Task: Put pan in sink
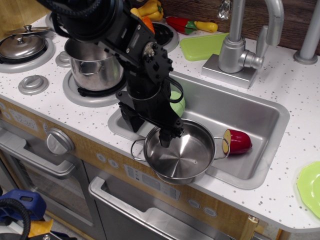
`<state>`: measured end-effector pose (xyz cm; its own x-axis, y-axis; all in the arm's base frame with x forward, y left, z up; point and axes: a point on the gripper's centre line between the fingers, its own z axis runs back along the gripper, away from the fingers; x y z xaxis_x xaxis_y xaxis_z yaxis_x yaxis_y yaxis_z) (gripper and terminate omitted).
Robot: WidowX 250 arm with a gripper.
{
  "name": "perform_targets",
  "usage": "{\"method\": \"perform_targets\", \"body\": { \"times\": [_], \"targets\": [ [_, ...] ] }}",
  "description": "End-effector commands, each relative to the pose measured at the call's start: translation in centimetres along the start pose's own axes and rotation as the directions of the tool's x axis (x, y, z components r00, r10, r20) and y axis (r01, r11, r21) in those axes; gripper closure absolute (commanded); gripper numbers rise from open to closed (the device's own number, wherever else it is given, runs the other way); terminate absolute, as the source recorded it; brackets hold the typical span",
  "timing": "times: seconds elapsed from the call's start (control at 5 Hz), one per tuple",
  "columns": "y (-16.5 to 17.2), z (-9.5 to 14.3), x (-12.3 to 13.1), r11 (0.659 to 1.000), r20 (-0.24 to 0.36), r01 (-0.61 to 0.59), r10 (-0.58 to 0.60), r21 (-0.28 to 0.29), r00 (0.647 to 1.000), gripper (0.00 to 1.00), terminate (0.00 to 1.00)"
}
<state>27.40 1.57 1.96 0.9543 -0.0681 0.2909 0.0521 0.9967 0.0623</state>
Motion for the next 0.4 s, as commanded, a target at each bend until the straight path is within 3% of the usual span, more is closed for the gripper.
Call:
{"method": "perform_targets", "body": {
  "times": [0.0, 0.2],
  "targets": [
    [1.25, -1.16, 1.06, 0.997, 0.025, -0.034, 0.036, -0.065, 0.999, 1.00, 0.00],
    [1.33, -1.34, 1.53, 0.994, 0.013, -0.043, 0.045, -0.098, 0.999, 1.00, 0.00]
  ]
}}
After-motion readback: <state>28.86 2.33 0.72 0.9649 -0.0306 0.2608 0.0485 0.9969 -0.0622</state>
